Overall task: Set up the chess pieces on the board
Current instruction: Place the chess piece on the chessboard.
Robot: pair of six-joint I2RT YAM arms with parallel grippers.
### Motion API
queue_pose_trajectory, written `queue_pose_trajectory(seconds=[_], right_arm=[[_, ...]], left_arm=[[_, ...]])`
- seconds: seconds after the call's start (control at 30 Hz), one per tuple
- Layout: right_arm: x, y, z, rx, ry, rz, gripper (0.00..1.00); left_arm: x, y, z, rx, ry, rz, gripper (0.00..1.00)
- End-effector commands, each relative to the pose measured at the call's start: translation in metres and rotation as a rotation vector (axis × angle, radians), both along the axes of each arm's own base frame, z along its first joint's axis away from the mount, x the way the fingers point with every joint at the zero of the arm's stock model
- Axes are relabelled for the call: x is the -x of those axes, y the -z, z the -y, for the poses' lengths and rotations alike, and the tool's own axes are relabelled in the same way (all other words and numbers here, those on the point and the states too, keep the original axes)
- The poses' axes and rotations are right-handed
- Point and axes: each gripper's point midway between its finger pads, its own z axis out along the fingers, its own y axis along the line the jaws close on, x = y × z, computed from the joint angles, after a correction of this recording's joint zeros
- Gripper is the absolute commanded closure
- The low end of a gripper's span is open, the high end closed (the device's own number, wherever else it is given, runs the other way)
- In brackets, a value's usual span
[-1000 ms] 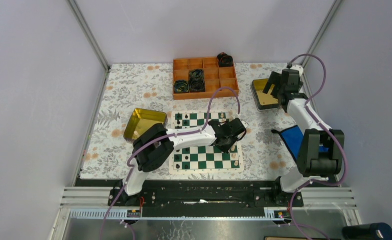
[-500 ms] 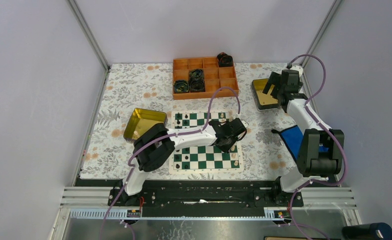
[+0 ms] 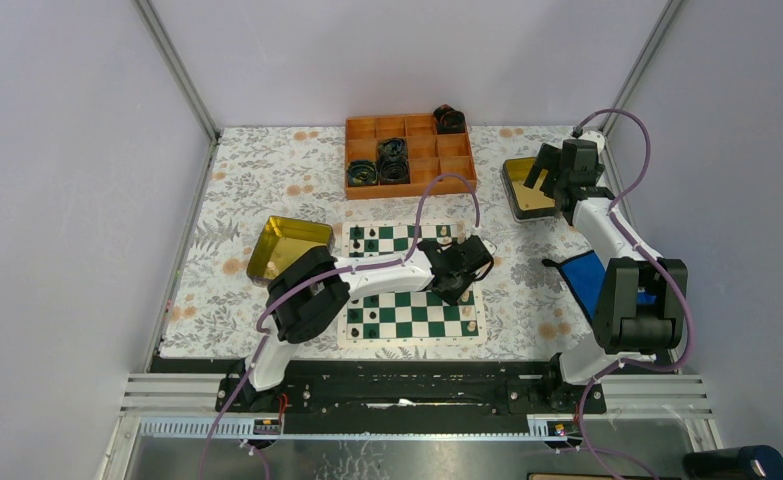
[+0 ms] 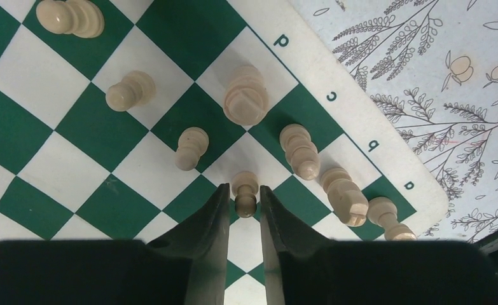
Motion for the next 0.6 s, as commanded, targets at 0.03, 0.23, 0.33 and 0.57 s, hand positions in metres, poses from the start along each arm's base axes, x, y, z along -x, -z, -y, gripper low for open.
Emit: queue_pose_trajectory(seconds=[0.03, 0.23, 0.33, 0.57], right_arm=[[-0.007, -0.023, -0.002, -0.013, -0.006, 0.077, 0.0], [-0.007, -0.023, -0.002, -0.014, -0.006, 0.079, 0.0], [-0.006, -0.023, -0.002, -0.013, -0.006, 0.077, 0.0], [-0.008, -0.021, -0.002, -0.014, -0.007, 0.076, 0.0]], left_arm=[[-0.011, -0.019, 0.018, 0.062, -0.011, 0.057, 0.67], [-0.014, -0.039, 0.017, 0.077, -0.029, 0.082, 0.66], [-0.013, -0.059, 0.013, 0.093, -0.052, 0.094, 0.66], [-0.019, -0.145, -0.016, 0.2, -0.215, 0.202, 0.56]])
